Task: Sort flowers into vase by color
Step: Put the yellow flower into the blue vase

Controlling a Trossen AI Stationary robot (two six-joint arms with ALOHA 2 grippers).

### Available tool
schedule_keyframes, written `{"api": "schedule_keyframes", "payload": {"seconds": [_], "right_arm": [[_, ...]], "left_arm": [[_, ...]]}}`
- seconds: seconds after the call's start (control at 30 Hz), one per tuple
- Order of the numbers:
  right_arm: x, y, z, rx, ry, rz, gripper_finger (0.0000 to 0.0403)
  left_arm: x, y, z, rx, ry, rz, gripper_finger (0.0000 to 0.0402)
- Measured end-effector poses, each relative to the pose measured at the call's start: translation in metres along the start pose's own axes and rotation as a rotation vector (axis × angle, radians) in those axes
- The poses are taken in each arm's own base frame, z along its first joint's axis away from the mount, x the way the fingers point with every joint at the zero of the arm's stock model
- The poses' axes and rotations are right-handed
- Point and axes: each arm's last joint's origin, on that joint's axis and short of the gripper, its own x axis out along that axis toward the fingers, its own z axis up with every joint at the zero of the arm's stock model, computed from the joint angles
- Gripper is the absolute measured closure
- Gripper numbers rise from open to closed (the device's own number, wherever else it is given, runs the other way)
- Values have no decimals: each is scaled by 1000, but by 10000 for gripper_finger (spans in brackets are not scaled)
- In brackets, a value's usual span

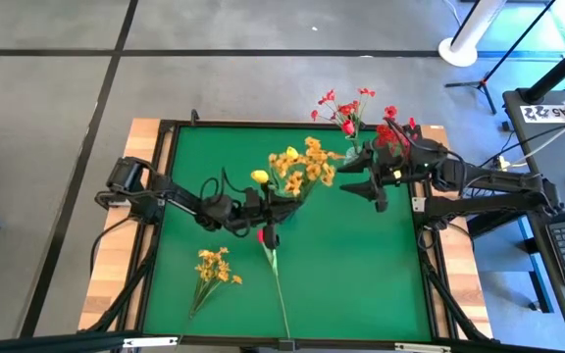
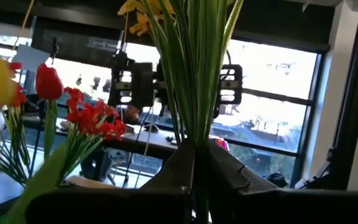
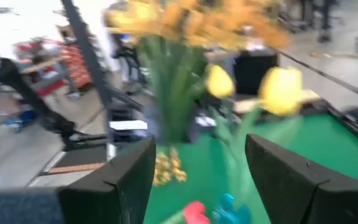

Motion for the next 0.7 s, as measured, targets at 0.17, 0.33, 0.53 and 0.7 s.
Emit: {"api": "schedule_keyframes", "payload": {"seconds": [0.17,0.33,0.53,0.7], "right_arm": [[16,17,0,-23,-55,118,157],[40,25,-11,-18,-45,129,157],[61,22,-23,0,-41,81,157],[71,22,-22,4,-116,121,157]], "left_arm": [[1,-1,0,0,6,-6,388],[0,-4,-1,0,16,-22,388],[-2,-11,-1,-7,13,-43,388],[-2,-11,-1,-8,15,-45,388]]}}
